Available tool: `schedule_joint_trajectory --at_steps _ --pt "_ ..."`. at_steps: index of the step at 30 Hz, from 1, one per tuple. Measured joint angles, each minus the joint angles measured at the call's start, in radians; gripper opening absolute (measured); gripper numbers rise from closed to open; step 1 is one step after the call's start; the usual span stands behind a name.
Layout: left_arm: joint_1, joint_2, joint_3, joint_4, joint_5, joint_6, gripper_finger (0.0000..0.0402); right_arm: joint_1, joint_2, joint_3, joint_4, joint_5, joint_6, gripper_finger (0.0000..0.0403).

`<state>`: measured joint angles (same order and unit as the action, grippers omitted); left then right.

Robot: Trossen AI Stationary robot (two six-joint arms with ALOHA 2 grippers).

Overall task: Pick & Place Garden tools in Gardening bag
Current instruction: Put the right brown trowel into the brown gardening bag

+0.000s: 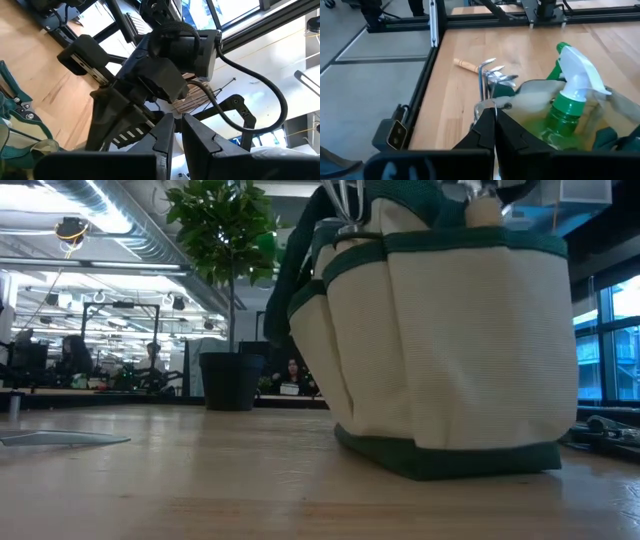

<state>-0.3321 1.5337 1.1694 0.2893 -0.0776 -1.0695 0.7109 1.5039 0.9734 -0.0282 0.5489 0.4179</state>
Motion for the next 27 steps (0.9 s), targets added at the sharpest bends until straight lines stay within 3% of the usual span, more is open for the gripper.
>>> schedule_joint_trajectory --at_steps 18,27 --pt "-0.002 0.0 0.0 -0.003 0.0 0.0 0.0029 -0.001 0.024 -0.001 -0.006 -0.035 0.021 0.0" --pt "-0.002 0.0 0.0 -0.002 -0.001 0.0 0.0029 -0.002 0.114 0.003 0.064 -0.071 0.021 0.0"
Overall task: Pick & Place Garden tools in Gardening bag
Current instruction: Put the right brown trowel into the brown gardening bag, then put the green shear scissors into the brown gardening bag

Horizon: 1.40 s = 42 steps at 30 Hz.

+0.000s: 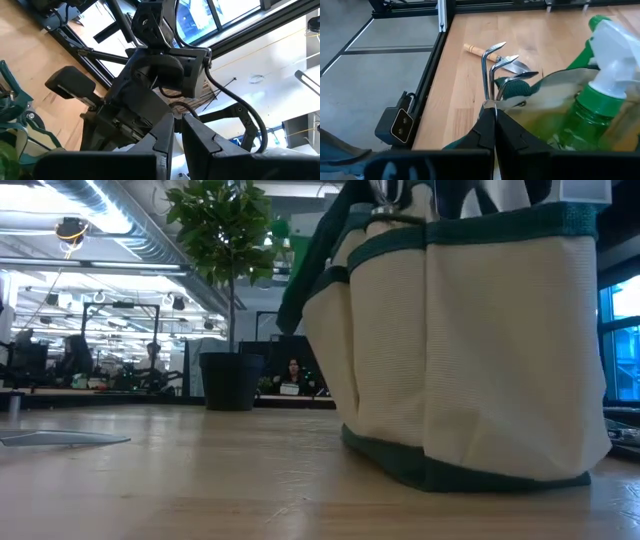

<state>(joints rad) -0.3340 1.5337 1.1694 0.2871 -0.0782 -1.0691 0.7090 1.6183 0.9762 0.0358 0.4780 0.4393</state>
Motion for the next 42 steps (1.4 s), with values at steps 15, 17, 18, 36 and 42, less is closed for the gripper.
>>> schedule_joint_trajectory --at_steps 15,17,18,36,42 --pt "-0.006 0.0 0.0 0.0 -0.007 -0.001 0.0029 0.013 -0.003 -0.004 0.068 0.085 -0.104 0.0" --pt "-0.006 0.0 0.0 0.0 -0.007 -0.001 0.0029 0.013 -0.003 -0.004 0.069 0.104 -0.109 0.0" --pt "-0.006 0.0 0.0 0.0 -0.007 0.0 0.0029 0.013 -0.003 -0.004 0.067 0.106 -0.111 0.0" --pt "-0.006 0.0 0.0 -0.002 -0.005 0.016 0.0029 -0.001 0.0 -0.004 0.063 0.038 -0.141 0.0033" --pt "-0.007 0.0 0.0 -0.001 -0.004 0.016 0.0029 -0.001 -0.01 -0.005 0.072 0.038 -0.13 0.0117"
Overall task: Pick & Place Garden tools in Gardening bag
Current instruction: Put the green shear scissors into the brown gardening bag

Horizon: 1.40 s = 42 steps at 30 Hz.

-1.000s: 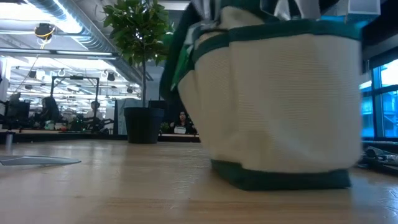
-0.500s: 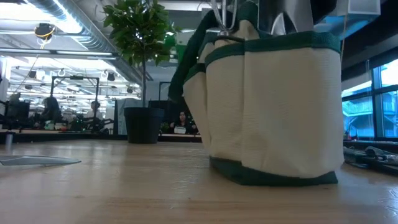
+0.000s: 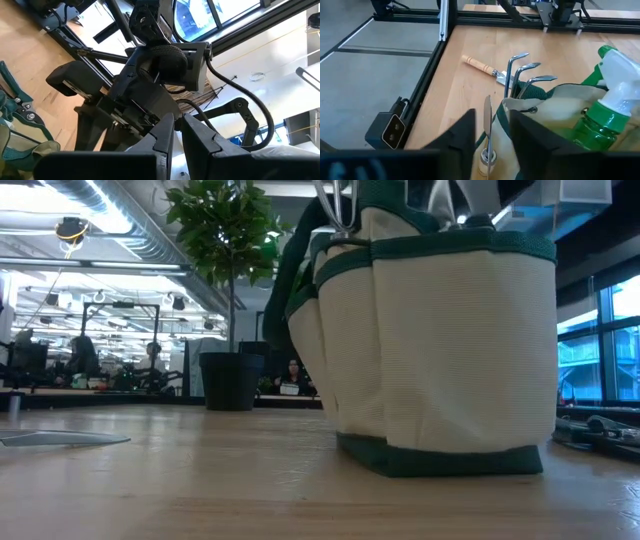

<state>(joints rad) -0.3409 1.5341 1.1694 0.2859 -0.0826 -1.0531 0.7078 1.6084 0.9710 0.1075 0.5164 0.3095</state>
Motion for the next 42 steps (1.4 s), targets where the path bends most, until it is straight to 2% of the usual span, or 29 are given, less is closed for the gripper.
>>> schedule_joint_trajectory --at_steps 4,10,14,19,22,26,29,34,37,42 --pt "-0.001 0.0 0.0 0.0 0.004 0.002 0.0029 0.0 -0.021 0.013 -0.006 0.023 0.016 0.019" --pt "0.003 0.0 0.0 0.0 -0.003 0.036 0.0029 0.0 -0.098 0.1 -0.093 0.176 -0.035 0.0276" --pt "0.032 0.0 0.0 0.002 -0.024 0.063 0.0029 0.0 -0.169 0.177 -0.207 0.268 -0.061 0.0302" --pt "0.075 -0.006 0.0 0.014 -0.03 0.129 0.0029 0.0 -0.253 0.241 -0.325 0.356 -0.004 0.0306" --pt "0.108 -0.013 0.0 0.032 -0.028 0.173 0.0029 0.0 -0.298 0.249 -0.43 0.371 0.19 0.0302" --pt "0.156 -0.03 0.0 0.033 0.004 0.202 0.0029 -0.009 -0.325 0.248 -0.69 0.351 0.62 0.0294" --pt "0.189 -0.034 0.0 0.032 0.073 0.203 0.0029 -0.017 -0.326 0.248 -0.894 0.261 0.915 0.0285" --pt "0.237 -0.034 0.0 0.027 0.253 0.202 0.0029 -0.036 -0.293 0.248 -1.182 0.022 1.315 0.0269" --pt "0.263 -0.034 0.0 0.017 0.354 0.203 0.0029 -0.041 -0.264 0.248 -1.23 -0.084 1.44 0.026" --pt "0.303 -0.034 0.0 0.016 0.485 0.203 0.0029 -0.056 -0.218 0.248 -1.212 -0.149 1.572 0.0252"
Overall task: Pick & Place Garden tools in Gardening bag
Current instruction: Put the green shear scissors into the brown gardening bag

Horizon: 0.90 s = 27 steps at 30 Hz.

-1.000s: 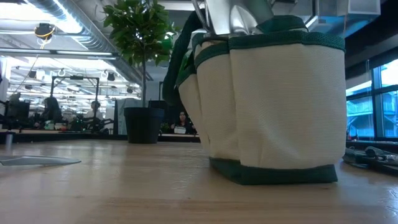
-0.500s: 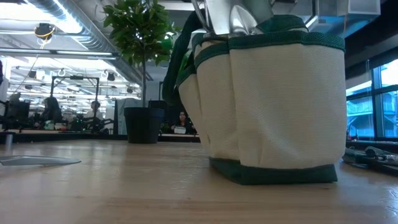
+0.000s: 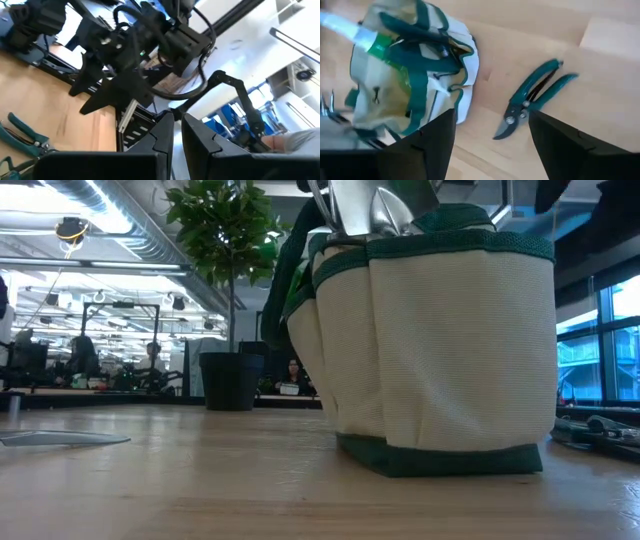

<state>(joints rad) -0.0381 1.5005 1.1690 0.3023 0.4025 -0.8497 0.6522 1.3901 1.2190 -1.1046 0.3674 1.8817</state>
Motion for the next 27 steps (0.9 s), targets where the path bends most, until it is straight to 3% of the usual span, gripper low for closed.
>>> schedule_joint_trajectory --at_steps 2,7,14,23,27 --pt "0.009 0.0 0.0 0.0 0.026 0.0 0.0028 -0.006 0.023 0.0 0.015 -0.039 0.081 0.0252" --pt "0.014 0.0 0.0 -0.015 0.048 0.0 0.0028 -0.024 0.1 0.0 0.003 -0.249 0.262 0.0252" --pt "0.014 0.0 0.0 -0.032 0.116 0.017 0.0031 -0.06 0.187 -0.081 0.112 -0.356 0.315 0.0252" --pt "0.014 0.0 0.0 -0.041 0.147 0.026 0.0031 -0.079 0.207 -0.182 0.115 -0.284 0.436 0.0252" --pt "0.014 0.0 0.0 -0.04 0.147 0.025 0.0031 -0.095 0.206 -0.243 0.164 -0.3 0.454 0.0252"
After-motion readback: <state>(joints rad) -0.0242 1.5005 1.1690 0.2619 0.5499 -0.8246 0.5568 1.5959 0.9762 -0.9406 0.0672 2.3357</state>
